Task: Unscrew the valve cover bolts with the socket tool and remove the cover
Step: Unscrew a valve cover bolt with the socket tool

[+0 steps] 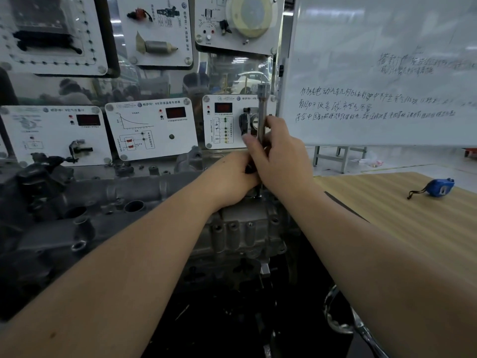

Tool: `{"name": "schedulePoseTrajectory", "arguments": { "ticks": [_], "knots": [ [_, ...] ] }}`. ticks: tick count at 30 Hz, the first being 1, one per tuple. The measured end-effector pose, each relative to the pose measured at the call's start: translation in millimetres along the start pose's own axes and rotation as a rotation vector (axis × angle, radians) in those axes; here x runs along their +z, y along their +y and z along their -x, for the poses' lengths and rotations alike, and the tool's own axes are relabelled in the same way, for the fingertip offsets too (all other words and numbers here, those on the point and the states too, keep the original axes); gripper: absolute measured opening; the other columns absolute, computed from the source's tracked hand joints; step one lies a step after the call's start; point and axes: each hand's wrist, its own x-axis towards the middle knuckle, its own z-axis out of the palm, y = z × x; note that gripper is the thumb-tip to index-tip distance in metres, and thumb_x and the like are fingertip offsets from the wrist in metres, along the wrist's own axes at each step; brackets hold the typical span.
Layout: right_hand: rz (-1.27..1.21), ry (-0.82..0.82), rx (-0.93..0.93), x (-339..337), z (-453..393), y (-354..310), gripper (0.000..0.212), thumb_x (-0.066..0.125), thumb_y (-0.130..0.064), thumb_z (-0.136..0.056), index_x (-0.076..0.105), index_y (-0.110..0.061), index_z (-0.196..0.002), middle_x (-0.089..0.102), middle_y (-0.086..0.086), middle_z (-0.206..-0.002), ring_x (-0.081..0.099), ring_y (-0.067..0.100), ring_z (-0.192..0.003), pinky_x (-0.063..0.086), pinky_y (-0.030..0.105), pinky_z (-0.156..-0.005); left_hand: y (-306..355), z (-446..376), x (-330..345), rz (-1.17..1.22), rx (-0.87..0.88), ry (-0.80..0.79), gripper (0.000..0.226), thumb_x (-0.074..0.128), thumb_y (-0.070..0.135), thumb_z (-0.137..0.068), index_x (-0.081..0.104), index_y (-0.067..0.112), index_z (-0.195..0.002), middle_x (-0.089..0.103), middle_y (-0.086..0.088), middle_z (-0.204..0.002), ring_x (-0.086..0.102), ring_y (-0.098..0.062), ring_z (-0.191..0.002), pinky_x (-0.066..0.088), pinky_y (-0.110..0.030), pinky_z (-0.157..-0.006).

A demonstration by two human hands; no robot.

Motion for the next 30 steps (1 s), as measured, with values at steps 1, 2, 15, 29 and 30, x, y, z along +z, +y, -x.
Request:
{"name": "schedulePoseTrajectory", "arguments": {
  "ticks": [1,2,15,29,30],
  "knots": [
    [0.015,0.002,-0.013,0.8,0.1,1.2,0.033,0.056,-0.037,-0.103,0.056,-0.008,-0.119,0.067,0.003,-0.085,0.054,0.021,-0.074,0.033,0.031,-0.064,-0.8,-0.9,0.1,0.008,-0.010,0.009,0.029,0.058,0.018,-0.097,0.057,0.042,-0.082,0.067,0.027,-0.069,0.062,0.010,-0.066,0.039,-0.009,-0.048],
    [0.027,-0.004,-0.019,1.1,0.4,1.6,0.025,0.054,-0.034,-0.105,0.055,-0.009,-0.106,0.061,0.000,-0.076,0.054,0.023,-0.070,0.032,0.032,-0.061,-1.2,-1.1,0.0,0.013,-0.017,0.018,0.027,0.059,0.019,-0.096,0.058,0.042,-0.082,0.068,0.023,-0.070,0.062,0.010,-0.067,0.039,-0.009,-0.048],
    [0.020,0.011,-0.022,2.2,-0.9,0.9,0.040,0.055,-0.040,-0.103,0.053,-0.008,-0.127,0.064,0.001,-0.083,0.050,0.020,-0.073,0.033,0.032,-0.064,0.9,-2.3,0.5,-0.064,-0.013,0.006,0.033,0.057,0.012,-0.097,0.053,0.037,-0.075,0.063,0.014,-0.057,0.056,0.009,-0.052,0.036,-0.009,-0.043],
    [0.030,-0.009,-0.019,2.4,0.1,0.7,0.031,0.050,-0.036,-0.106,0.054,-0.009,-0.121,0.056,-0.004,-0.070,0.054,0.026,-0.070,0.032,0.033,-0.063,1.0,-1.5,-0.7,-0.039,0.001,-0.001,0.033,0.054,0.010,-0.097,0.054,0.037,-0.079,0.064,0.020,-0.059,0.058,0.006,-0.054,0.037,-0.012,-0.046],
    [0.019,0.009,-0.026,1.6,0.7,-0.8,0.040,0.053,-0.037,-0.104,0.052,-0.007,-0.130,0.059,-0.003,-0.074,0.053,0.022,-0.071,0.033,0.032,-0.064,1.5,-1.5,-0.8,-0.044,-0.004,-0.003,0.034,0.055,0.009,-0.097,0.052,0.036,-0.077,0.061,0.026,-0.054,0.056,0.009,-0.050,0.036,-0.010,-0.043]
  ]
}}
